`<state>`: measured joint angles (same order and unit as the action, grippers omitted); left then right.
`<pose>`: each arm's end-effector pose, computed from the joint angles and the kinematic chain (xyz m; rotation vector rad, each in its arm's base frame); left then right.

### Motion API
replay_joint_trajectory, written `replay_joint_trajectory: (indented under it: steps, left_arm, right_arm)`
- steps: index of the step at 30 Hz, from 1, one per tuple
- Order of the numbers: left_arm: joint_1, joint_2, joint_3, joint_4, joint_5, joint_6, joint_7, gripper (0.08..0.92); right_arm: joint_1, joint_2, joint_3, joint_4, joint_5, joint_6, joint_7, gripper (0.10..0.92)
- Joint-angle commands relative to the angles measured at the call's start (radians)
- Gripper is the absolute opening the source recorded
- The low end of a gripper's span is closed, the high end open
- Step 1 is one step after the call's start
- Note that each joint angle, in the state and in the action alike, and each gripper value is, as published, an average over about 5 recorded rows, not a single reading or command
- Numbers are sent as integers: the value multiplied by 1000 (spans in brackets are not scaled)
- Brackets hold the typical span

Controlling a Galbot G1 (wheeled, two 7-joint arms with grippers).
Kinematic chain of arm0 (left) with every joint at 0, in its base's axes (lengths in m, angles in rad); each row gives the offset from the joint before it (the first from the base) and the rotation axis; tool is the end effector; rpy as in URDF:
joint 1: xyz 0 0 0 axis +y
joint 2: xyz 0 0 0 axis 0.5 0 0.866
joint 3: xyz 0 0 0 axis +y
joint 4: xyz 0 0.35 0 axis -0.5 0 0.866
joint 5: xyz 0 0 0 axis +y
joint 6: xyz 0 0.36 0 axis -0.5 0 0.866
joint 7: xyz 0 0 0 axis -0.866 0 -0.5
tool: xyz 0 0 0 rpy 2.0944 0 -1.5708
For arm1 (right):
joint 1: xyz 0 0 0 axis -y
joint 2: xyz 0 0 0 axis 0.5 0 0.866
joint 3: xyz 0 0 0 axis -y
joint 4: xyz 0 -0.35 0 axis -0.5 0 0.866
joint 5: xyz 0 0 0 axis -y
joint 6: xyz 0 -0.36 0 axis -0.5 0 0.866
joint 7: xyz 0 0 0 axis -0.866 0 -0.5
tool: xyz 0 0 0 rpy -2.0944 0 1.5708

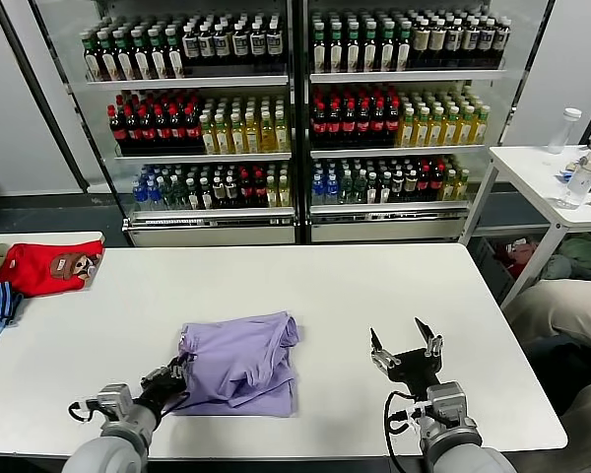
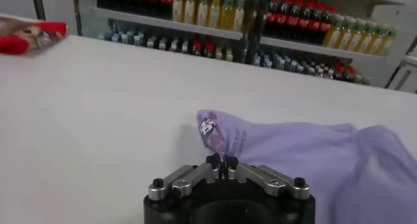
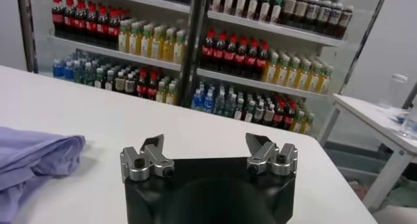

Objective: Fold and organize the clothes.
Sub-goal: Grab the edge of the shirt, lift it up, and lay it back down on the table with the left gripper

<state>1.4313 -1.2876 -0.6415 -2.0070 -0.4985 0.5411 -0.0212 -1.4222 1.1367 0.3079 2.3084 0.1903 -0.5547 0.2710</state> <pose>0.2332 0.0922 -0.2876 -0.0712 -2.6542 0.2386 0.1975 0.0063 -0.2087 0.1919 -2.8693 0.3211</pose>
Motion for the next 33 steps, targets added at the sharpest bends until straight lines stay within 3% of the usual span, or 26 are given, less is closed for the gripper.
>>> replay_joint_trajectory:
  steps: [1, 8, 11, 13, 16, 19, 25, 29, 33]
  left_arm:
    - [16, 136, -350, -168, -98, 43, 40, 107]
    - [95, 377, -654, -50, -12, 44, 212, 106]
    - [107, 421, -659, -33, 21, 43, 240, 106]
    - [94, 404, -597, -76, 24, 44, 218, 106]
    - [71, 304, -404, -195, 25, 44, 162, 106]
    - [49, 147, -132, -299, 44, 43, 110, 106]
    - [5, -113, 320, -301, 215, 41, 78, 106]
    - [-45, -238, 441, -234, 267, 40, 47, 106]
    - [-141, -323, 431, -160, 249, 33, -13, 106]
  right_arm:
    - [3, 0, -2, -4, -1, 2, -2, 823]
    - [9, -3, 0, -10, 0, 7, -9, 823]
    - [13, 3, 1, -13, 0, 10, -11, 823]
    - [12, 10, 0, -15, -2, 12, -12, 823]
    - [3, 16, 1, -15, -7, 15, -14, 823]
    - [-8, 10, 8, -11, -8, 16, -15, 823]
    - [-19, 6, 17, -7, -10, 16, -14, 823]
    - [-20, 11, 14, -10, -15, 17, -13, 823]
    - [-16, 13, 12, -12, -17, 16, -13, 823]
